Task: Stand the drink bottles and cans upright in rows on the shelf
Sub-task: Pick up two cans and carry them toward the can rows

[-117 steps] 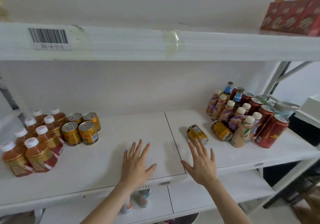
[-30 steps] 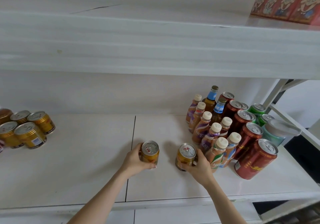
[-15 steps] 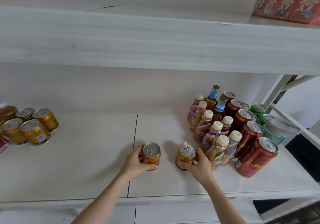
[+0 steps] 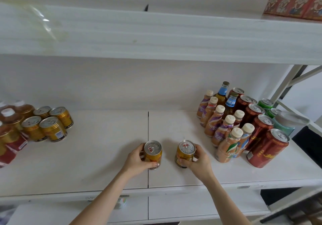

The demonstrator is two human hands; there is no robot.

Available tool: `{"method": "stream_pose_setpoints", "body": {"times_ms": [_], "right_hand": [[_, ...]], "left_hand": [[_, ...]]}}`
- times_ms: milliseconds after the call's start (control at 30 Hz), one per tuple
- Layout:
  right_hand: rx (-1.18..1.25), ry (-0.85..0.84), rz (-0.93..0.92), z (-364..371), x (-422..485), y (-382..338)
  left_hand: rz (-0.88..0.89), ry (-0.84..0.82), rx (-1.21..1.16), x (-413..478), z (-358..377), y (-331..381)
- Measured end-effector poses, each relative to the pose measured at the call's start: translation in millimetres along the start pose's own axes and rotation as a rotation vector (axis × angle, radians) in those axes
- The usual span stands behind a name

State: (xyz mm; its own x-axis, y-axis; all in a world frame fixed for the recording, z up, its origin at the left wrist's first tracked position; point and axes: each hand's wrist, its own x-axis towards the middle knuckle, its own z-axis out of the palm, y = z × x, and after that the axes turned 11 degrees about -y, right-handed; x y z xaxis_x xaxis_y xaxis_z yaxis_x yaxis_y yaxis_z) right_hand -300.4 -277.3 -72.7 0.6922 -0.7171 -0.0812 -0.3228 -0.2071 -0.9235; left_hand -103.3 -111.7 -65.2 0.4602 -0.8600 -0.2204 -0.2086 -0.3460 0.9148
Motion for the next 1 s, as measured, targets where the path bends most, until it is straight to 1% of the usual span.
{"method": "stream_pose_setpoints", "body": {"times_ms": [300, 500, 833, 1000], "right_hand": [[0.0, 0.062, -0.006, 65, -20, -37], [0.011, 0.072, -0.01, 111, -34, -67], [-0.031, -0.051, -0.026, 163, -40, -101], [-0.041, -0.113, -0.034, 192, -39, -113]], "left_hand": [[0.041, -0.054, 0.048, -26, -69, -16], [0.053, -0.04, 0.051, -53, -110, -30], [0.005, 0.085, -0.005, -92, -154, -59], [-0.014, 0.119, -0.016, -107, -178, -74]]}}
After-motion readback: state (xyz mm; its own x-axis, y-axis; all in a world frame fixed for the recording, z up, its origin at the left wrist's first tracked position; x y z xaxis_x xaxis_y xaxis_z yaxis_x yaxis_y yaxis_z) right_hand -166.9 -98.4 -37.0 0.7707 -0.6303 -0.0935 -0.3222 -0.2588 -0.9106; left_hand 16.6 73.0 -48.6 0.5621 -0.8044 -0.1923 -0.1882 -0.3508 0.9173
